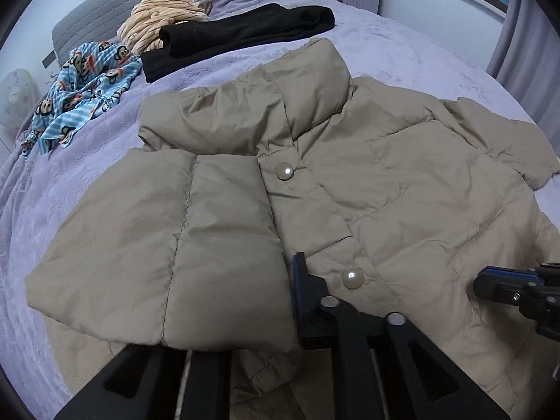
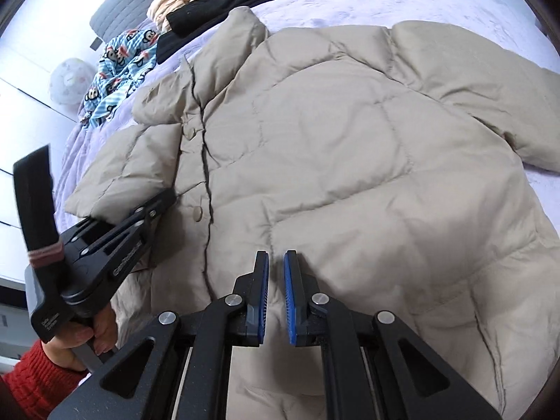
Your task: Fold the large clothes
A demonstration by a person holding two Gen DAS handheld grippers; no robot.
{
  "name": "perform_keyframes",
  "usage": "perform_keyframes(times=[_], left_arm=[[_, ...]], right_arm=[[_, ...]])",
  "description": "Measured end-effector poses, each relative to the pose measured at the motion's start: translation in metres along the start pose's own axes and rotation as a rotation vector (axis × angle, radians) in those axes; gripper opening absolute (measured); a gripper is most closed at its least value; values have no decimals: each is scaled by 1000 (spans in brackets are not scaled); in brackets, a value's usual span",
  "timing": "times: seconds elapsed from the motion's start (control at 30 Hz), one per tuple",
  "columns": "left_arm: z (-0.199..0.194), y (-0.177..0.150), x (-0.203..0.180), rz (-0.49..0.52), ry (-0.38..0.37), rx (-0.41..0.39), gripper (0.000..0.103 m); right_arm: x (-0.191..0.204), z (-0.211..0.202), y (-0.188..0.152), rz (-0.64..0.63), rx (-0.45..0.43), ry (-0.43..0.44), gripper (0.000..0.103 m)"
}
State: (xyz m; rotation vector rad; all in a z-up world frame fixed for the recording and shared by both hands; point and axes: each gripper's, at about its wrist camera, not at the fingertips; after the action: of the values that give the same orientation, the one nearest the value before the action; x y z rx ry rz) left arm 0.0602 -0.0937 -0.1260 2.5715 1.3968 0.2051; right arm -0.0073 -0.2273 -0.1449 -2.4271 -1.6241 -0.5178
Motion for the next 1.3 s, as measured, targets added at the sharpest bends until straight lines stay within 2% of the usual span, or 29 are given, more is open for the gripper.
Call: perform_keyframes(times=[0.03, 0.07, 0.1, 0.17, 0.23, 0.3, 0.37, 0.4, 0.43, 0.47, 0.57, 0.6, 0.7, 0.8, 0.83, 0.87, 0.9, 0.93, 0.97, 1.0, 1.07, 1.13, 1.2, 1.27, 1.3], left_arm=[[-8, -4, 2, -9, 8, -16, 87], [-15, -1, 8, -19, 18, -38, 97], [-26, -7, 12, -25, 23, -68, 97], [-40, -14, 24, -45, 23, -66, 97], [-53, -25, 47, -108, 8, -79, 97], [-62, -34, 86, -210, -13, -91, 97], [-68, -48, 128, -330, -31, -96, 97], [-67, -53, 156, -395, -61, -89, 96], [-64, -60, 182, -458, -92, -77, 96], [-59, -67, 201, -508, -108, -66, 96], [-28, -83, 257, -624, -254, -7, 96], [-14, -85, 272, -661, -306, 21, 96], [28, -83, 297, -731, -445, 75, 96], [46, -78, 296, -744, -507, 70, 57], [48, -75, 294, -739, -539, 55, 25], [46, -72, 291, -734, -546, 47, 18], [40, -68, 287, -725, -483, 34, 18], [34, -64, 283, -696, -431, 17, 12], [29, -60, 279, -668, -386, 10, 12], [25, -59, 274, -643, -336, 9, 12], [23, -56, 268, -609, -272, 13, 12], [27, -50, 263, -570, -222, 27, 12], [30, -49, 259, -552, -194, 30, 12], [34, -50, 261, -557, -196, 32, 12], [36, -50, 262, -560, -210, 31, 12]], right_arm=[[0, 0, 2, -3, 2, 4, 10], [-7, 0, 5, -9, 5, 8, 10], [-6, -1, 5, -18, 8, 12, 10], [-5, -4, 1, -40, 11, 17, 10], [9, -6, 4, -78, 8, 12, 11], [25, -11, 2, -130, -4, -3, 12], [50, -13, 3, -208, -23, -42, 42], [65, -15, 3, -254, -42, -64, 75], [79, -18, 2, -301, -71, -73, 86], [93, -20, 0, -351, -94, -85, 86], [144, -12, -7, -540, -134, -192, 86], [162, -4, -9, -599, -149, -251, 86], [202, 18, -11, -718, -164, -360, 86], [231, 35, -6, -786, -181, -436, 85], [237, 39, -2, -797, -181, -445, 85], [242, 42, 0, -802, -180, -450, 85], [247, 47, 5, -806, -176, -463, 85], [251, 53, 11, -808, -173, -484, 84], [251, 57, 14, -810, -168, -496, 82], [250, 62, 20, -811, -159, -507, 64], [242, 62, 27, -773, -155, -514, 4], [218, 41, 34, -648, -222, -433, 4], [177, 22, 38, -474, -260, -364, 4], [132, 17, 43, -309, -232, -293, 4], [103, 20, 47, -209, -185, -236, 4]])
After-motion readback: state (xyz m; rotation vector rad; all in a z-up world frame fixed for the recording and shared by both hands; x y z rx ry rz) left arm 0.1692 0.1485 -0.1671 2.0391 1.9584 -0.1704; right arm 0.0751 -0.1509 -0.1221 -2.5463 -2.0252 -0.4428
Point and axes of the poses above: each gripper's, at about its wrist camera, not at the fingertips, and z roughly the way its jaws point, x to its left, y to its top, and after that the axes turned 15 degrees about x, right-handed
